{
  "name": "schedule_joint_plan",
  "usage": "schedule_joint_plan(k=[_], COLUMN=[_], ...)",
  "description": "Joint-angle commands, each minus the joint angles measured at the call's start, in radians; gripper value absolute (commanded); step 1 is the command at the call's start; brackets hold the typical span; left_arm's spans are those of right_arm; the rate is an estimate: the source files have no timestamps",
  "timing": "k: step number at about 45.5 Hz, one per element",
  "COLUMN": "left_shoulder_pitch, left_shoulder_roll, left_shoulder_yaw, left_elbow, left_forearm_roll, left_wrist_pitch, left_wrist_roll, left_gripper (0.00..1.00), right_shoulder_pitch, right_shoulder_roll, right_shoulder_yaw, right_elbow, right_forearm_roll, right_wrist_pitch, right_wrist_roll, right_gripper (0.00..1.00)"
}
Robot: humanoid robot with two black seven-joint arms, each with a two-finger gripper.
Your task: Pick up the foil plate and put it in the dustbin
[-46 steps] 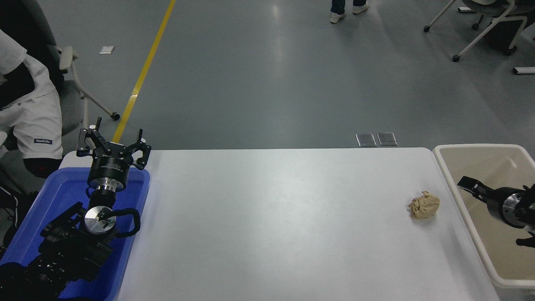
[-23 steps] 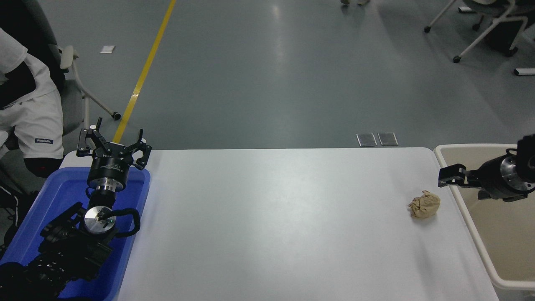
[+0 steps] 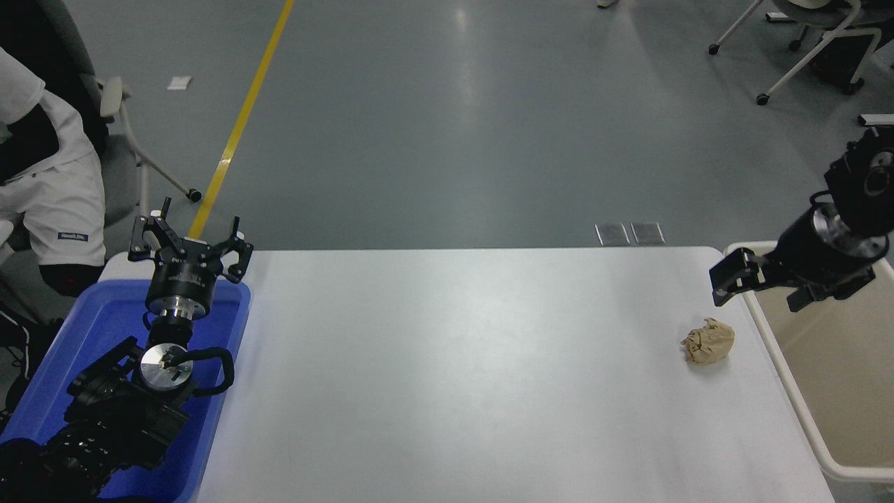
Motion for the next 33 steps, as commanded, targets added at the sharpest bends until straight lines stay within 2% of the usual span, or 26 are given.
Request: schedule_joint_plan(k=[1, 17, 33], left_shoulder_pitch=[0.000, 0.000, 0.000], left_shoulder_roll=[0.000, 0.000, 0.000], left_shoulder_yaw=[0.000, 0.000, 0.000], left_elbow=[0.000, 0.000, 0.000], left_forearm_roll=[0.001, 0.001, -0.001], left_wrist_pitch=[0.000, 0.001, 0.000], left_wrist_roll=[0.000, 0.000, 0.000], left_gripper=[0.99, 0.99, 0.99], right_shoulder_pitch=[0.112, 0.178, 0.182], right_shoulder_roll=[0.073, 0.122, 0.125], right_shoulder_yaw=[-0.023, -0.016, -0.022], right_elbow=[0.031, 0.041, 0.041], right_forearm_roll=[0.016, 0.014, 0.012], right_wrist_pitch=[0.025, 0.025, 0.025], right_wrist_roll=[0.001, 0.000, 0.000], right_gripper=[1.00, 1.00, 1.00])
